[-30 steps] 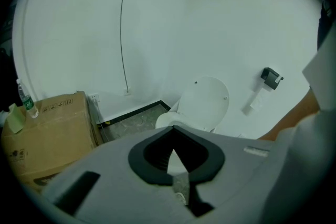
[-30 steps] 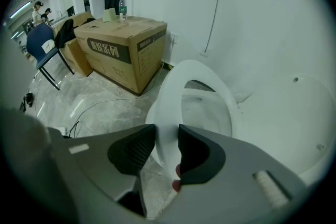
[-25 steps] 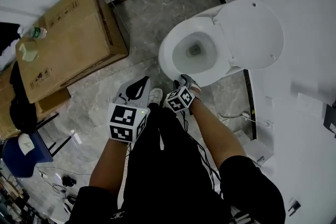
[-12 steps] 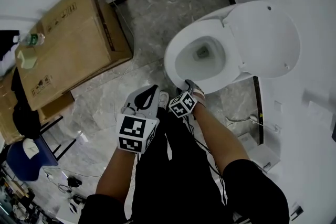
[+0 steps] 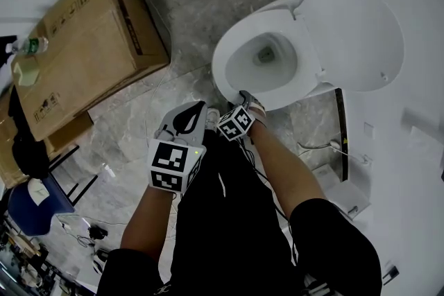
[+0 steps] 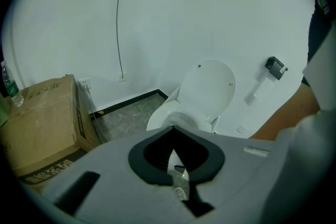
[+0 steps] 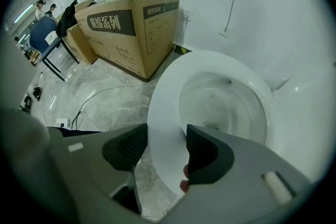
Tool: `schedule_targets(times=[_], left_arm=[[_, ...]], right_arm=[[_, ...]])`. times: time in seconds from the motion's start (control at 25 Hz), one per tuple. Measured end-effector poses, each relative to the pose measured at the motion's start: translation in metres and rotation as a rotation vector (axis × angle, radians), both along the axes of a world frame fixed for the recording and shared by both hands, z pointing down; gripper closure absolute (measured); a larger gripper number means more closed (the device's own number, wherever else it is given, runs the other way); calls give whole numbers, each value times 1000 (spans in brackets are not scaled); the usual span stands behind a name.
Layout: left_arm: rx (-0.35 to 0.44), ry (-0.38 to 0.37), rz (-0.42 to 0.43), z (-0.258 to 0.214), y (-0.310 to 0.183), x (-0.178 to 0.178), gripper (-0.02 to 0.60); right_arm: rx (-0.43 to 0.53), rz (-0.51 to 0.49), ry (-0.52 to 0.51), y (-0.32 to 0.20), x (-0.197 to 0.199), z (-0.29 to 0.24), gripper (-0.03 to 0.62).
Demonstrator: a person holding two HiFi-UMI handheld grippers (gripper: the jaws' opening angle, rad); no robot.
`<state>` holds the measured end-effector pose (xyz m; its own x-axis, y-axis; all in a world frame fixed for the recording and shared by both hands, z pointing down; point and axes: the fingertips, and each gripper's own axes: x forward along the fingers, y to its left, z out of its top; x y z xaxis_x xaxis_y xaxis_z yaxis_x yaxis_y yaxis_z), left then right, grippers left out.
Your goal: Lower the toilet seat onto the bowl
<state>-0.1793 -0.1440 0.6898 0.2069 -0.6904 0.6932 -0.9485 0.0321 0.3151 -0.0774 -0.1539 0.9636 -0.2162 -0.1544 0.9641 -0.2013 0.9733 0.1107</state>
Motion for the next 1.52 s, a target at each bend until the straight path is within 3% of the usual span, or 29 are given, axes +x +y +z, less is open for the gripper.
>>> schedule_targets(times=[0.56,0.76,0.88,0.96,1.04,1.16,1.2,1.52], left_arm=[[-2,-10,29,32,-2,0,572],[21,-16,41,40,-6,-5,572],[32,-24,45,39,-9,-11,574],[40,-28,43,32,-10,-17,572],[47,-28,39,18,-11,-22,572],[60,-30,41,-12,-13,-23,572],[66,-33,45,-24,-14,-22,572],[145,-32,67,-130,-36,3,572]], right_arm=[[-51,17,8,-4,1,29,345],[-47,37,-45,-1,-1,32,339],[-71,110,-117,-1,-4,27,322],[-65,155,-201,-3,-12,6,314],[-34,204,-279,-7,-18,-26,394],[-3,289,-352,-14,-17,-81,566],[6,305,-372,-17,-16,-101,586],[114,502,-590,-64,0,-276,587]])
